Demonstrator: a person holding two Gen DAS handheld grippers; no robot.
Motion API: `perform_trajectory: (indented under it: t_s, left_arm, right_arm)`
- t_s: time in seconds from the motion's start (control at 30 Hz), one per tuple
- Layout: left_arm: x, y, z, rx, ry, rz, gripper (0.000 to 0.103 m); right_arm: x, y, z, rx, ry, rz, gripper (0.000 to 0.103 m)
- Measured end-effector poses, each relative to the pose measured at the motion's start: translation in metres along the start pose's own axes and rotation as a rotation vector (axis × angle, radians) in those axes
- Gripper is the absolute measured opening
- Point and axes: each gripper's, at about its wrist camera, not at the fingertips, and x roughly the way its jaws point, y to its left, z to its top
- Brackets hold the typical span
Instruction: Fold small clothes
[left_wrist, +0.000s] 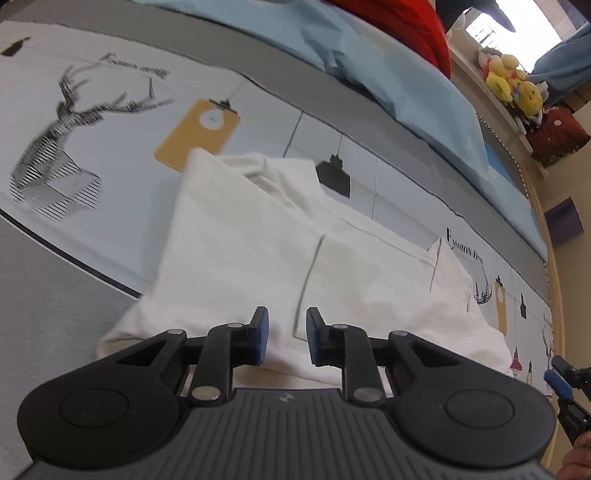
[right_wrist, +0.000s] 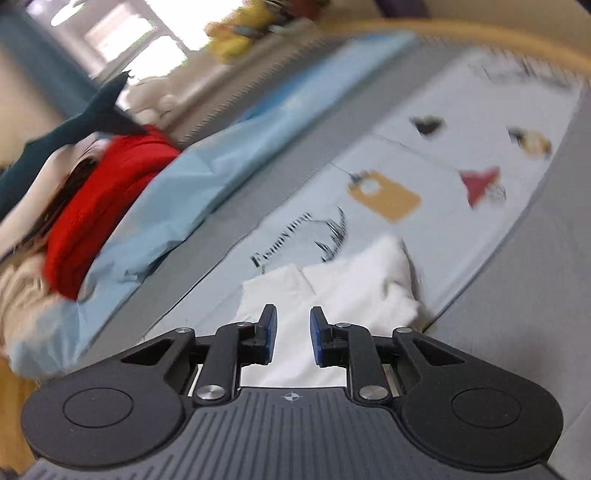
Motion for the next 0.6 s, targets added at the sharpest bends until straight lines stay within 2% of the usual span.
perform_trajectory:
  t_s: [0.13, 0.3, 0.43, 0.53, 0.6]
  left_arm:
    - [0.021, -0.005, 0.000, 0.002, -0.009, -0.013, 0.024]
    - [0.046, -0.009, 0.002, -0.028, -0.008, -0.006, 0.024]
    - [0.062, -0.012, 0.003, -0.032, 0.011, 0.013, 0.027]
    - [0.073, -0.018, -0.001, -0.001, 0.043, 0.017, 0.027]
    - [0.076, -0.026, -0.003, 0.059, 0.043, 0.048, 0.027]
  right_arm:
    - [-0.001, -0.019, 0.008, -0.027, -0.053, -0.033, 0.022]
    - [0.018, -0.052, 0.019, 0.056, -0.019, -0.065, 0.022]
    - [0.019, -0.063, 0.034, 0.100, -0.032, -0.079, 0.022]
    - [0.021, -0.068, 0.040, 0.114, -0.047, -0.087, 0.022]
    - [0.022, -0.071, 0.042, 0.133, -0.045, -0.092, 0.022]
